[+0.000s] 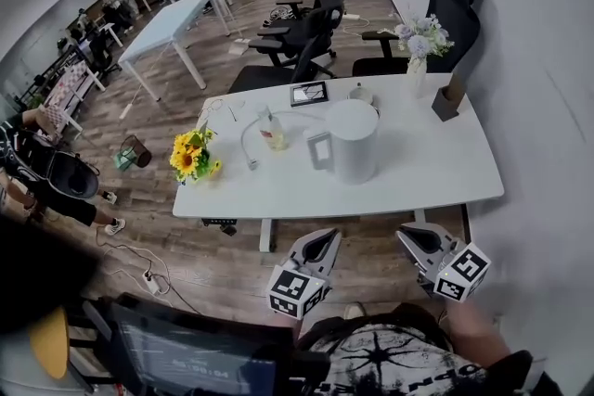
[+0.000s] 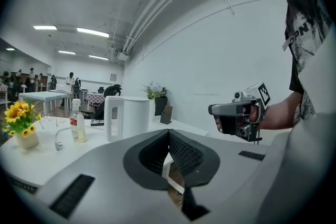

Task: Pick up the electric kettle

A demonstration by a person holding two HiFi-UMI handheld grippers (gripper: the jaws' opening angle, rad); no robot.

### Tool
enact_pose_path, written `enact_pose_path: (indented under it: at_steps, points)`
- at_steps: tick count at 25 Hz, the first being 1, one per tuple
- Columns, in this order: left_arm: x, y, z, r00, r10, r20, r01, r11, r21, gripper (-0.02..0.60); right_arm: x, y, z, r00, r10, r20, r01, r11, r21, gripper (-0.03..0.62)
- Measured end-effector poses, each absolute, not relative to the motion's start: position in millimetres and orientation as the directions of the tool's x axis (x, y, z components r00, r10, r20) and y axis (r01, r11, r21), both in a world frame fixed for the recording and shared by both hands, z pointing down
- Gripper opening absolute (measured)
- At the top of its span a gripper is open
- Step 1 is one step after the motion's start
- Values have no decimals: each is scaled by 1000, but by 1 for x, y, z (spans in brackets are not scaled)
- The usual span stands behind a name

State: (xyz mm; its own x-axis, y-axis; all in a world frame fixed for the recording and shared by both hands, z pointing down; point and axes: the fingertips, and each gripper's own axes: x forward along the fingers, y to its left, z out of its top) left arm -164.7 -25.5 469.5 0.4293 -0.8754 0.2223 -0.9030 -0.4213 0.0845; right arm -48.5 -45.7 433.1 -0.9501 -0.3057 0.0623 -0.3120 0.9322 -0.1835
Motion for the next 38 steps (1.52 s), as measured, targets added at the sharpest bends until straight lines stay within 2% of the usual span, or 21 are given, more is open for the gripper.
enact_pose_path:
  at_steps: [10,18,25,38]
  points:
    - [-178,-55,471,449,-874,186,-894,-437,101,9,-61,-62,436,-940,-325,106,-339,928,-158,23]
    - [-189,-85,468,411,-893,184,-911,-398,105,9,-63,-97,431,-943,-313,111,-329,929,-170,23]
    - [-218,-129,462,321,-938,134,-945,-309,104,9,-82,-159,425,-964,-250,90,-262,952,-158,23]
    - [-261,-185,481,77,-971,227,-996,-64,64,17,-100,-244,424,-987,-126,100,-142,975,-172,23]
